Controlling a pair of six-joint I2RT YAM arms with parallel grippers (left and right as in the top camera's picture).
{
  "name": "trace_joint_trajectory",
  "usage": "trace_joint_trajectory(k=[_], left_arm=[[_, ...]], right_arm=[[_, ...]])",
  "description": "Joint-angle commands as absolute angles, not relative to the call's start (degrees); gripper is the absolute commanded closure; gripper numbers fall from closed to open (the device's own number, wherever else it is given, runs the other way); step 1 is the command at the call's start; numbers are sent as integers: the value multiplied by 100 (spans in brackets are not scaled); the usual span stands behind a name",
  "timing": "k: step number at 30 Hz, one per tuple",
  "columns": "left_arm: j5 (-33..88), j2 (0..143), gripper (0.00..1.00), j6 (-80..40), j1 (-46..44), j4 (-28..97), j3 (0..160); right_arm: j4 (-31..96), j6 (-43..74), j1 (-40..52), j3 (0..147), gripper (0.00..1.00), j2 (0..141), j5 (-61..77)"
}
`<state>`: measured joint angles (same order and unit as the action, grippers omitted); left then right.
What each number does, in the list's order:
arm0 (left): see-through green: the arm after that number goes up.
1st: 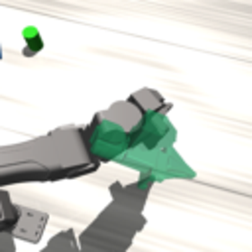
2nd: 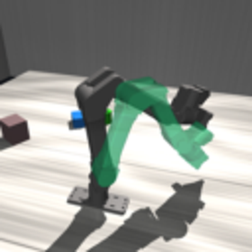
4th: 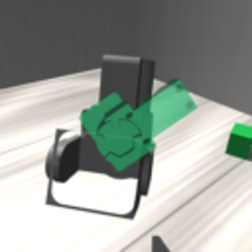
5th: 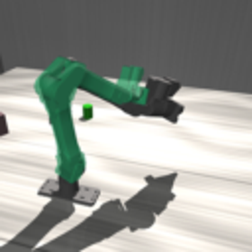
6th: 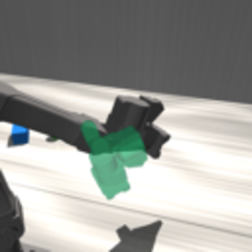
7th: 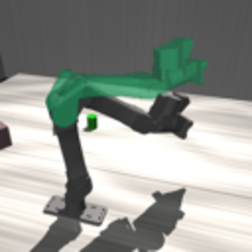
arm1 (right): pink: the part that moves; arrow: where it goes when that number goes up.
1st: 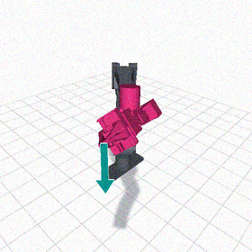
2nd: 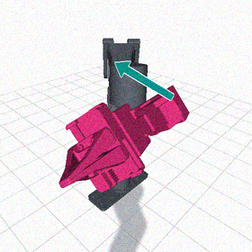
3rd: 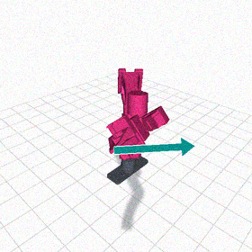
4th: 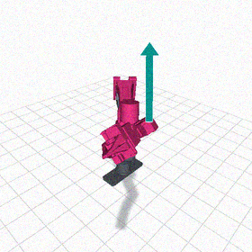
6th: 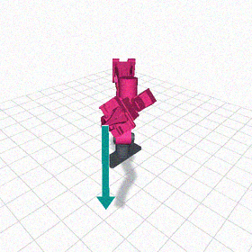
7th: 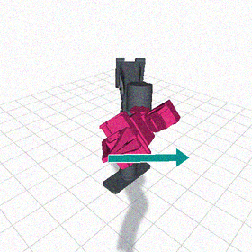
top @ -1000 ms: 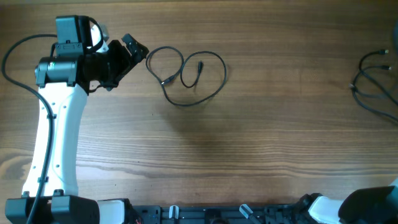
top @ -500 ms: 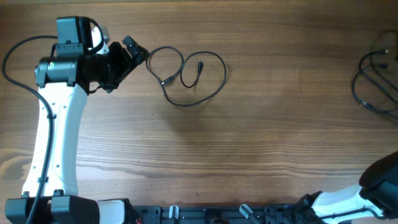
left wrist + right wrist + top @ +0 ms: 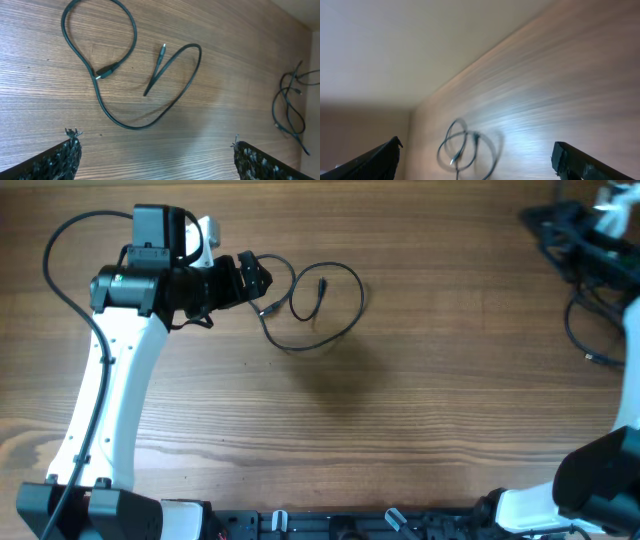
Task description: Untangle cables
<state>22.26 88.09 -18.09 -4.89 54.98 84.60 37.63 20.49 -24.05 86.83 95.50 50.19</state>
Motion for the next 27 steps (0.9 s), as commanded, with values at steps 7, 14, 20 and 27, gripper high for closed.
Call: trace_joint_trajectory(k=[7,14,20,27], left_arm=[[1789,8943,0,-1741,-316,5492,8497],[1791,8943,0,-2150,473,5666,8497],[1791,8943,0,-2147,891,5819,8499],[1791,8943,0,-2147,891,5819,8497]], right_arm=[[3699,2119,-10,8735,7,9717,4370],[4681,2902,1767,8617,12,10350,2620],[4523,3142,2502,8289,36,10949,2532],[4115,4895,3216,8289,44,11504,2180]])
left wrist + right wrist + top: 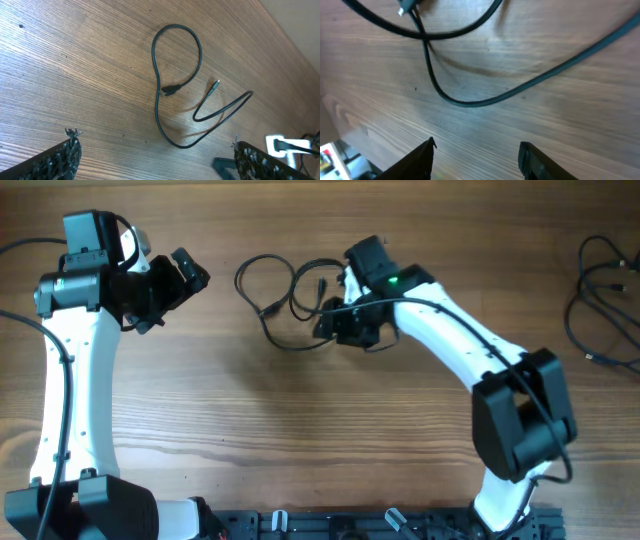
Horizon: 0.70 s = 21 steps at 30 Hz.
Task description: Untangle cables
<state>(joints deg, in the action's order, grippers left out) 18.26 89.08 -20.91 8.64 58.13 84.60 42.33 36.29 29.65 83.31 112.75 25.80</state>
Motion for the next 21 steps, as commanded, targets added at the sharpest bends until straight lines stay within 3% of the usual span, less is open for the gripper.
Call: trace_joint_trajectory(k=[1,6,21], left_arm=[[1791,8943,0,-2147,891,5819,8499],[1791,8943,0,-2145,891,5822,8497],[1789,8943,0,-2143,888,5905,8497]], right_arm=[[4091,5437,3275,8289,46,11557,2023],[3994,7985,3535,8289,49,11605,1264],[3496,8099,3868,8289,48,11994,1160]])
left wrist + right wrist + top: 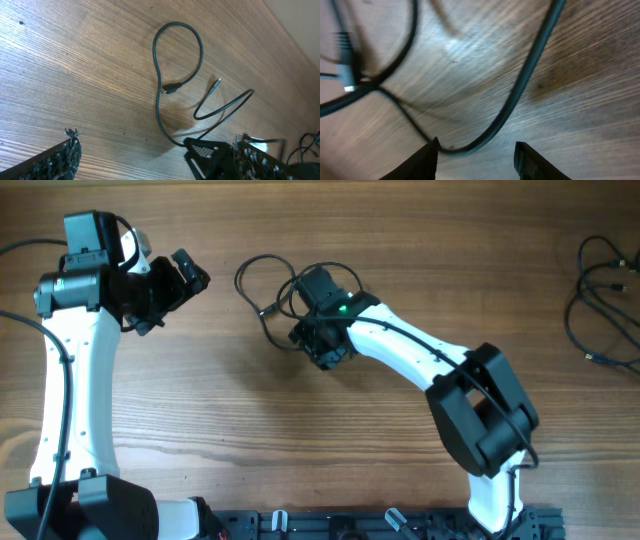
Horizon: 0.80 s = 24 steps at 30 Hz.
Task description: Untangle cables
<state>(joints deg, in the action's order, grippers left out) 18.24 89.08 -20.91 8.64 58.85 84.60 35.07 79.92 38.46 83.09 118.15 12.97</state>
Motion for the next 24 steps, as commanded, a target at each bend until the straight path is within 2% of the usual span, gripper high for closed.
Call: trace_joint_trajectory(k=[1,4,7,12,19,24], left_arm=[[1789,8943,0,-2143,891,5905,8497],[1789,8943,0,-2143,888,5911,8497],[1789,8943,0,-2143,886,5944,8497],[1789,8943,0,-2143,884,5944,8497],[1678,8943,0,-2141,886,5946,8497],[1682,8943,0,-2143,886,5944,8497]], right_arm=[[3474,8097,3868,8289,48,12042,1162],[3374,8014,3872,8289,54,12164,1098],[2974,6899,3874,8289,62,12293,1125],[2698,5347,3859,8289,96,12293,1122],[2714,4228,3476,8305,96,12088,1726],[2757,3024,2622,8333,96,10881,2718]])
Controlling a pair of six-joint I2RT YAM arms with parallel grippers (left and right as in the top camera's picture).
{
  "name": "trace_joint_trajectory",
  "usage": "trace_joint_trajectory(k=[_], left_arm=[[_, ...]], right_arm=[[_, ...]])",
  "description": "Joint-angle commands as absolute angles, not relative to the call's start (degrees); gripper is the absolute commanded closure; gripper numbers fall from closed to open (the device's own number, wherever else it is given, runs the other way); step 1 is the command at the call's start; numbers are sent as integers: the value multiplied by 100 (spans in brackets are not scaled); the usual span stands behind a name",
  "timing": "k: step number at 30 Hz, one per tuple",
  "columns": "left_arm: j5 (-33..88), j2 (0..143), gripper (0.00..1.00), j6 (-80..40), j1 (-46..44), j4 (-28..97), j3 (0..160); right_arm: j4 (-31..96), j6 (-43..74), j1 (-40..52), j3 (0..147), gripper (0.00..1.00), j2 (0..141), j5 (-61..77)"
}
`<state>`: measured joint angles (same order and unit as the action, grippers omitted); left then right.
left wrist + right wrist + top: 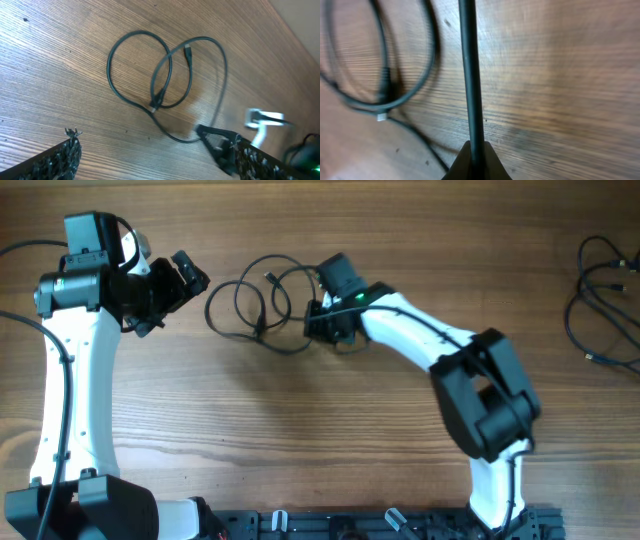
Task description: Untangle cables
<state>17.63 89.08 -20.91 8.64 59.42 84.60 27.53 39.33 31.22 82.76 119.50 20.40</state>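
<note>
A thin black cable [262, 320] lies on the wooden table in overlapping loops, left of centre. The left wrist view has the same cable [156, 100] with two crossed loops and both plugs inside them. My right gripper [318, 320] is at the loops' right side, shut on the cable [468, 60], which runs straight up from the gripper [476, 150]. My left gripper [190, 280] hangs open and empty to the left of the loops, apart from them. In its own view the left gripper [157, 150] looks down on the cable and the right gripper [220, 145].
A second bunch of dark cables [600, 290] lies at the table's far right edge. A black rail [350, 525] with the arm bases runs along the front edge. Bare wood [300, 430] fills the middle and front.
My right gripper was open astride the cable's lower bend; it is now shut on the cable and sits higher and to the right. The loops have shifted left and now cross each other.
At first my left gripper was beside the cable and my right arm was at the far right by the other bunch. Then the left had drawn back and the right hovered open at the cable. It straddled the lower bend, and now grips it.
</note>
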Motion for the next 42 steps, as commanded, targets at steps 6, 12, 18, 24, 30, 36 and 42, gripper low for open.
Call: trace_joint_trajectory(k=[6,12,18,24,30,36,42], left_arm=[[1684,8943,0,-2145,886,5944,8497],[1682,8943,0,-2145,884,5931,8497],[1684,8943,0,-2145,884,5896,8499],[1684,8943,0,-2145,884,5898,8497],[1684,8943,0,-2145,884,5898,8497],[1684,8943,0,-2145,884,5896,8497],[1684,8943,0,-2145,884,5881,8497]], right_arm=[[2744,3068,1037,8372,96,8989,2971],[2755,3518,-1157,8377,96,7802,2974],[2864,3592,-2947,8377,96,7677,3048],[3096,3441,-4082,8377,96,8272,2613],[3061,3465,-4558,8377,96,9271,2596],[3037,3474,-4619,8377,0,9668,2386],[3739,3900,-4622,8377,0,9612,2558]])
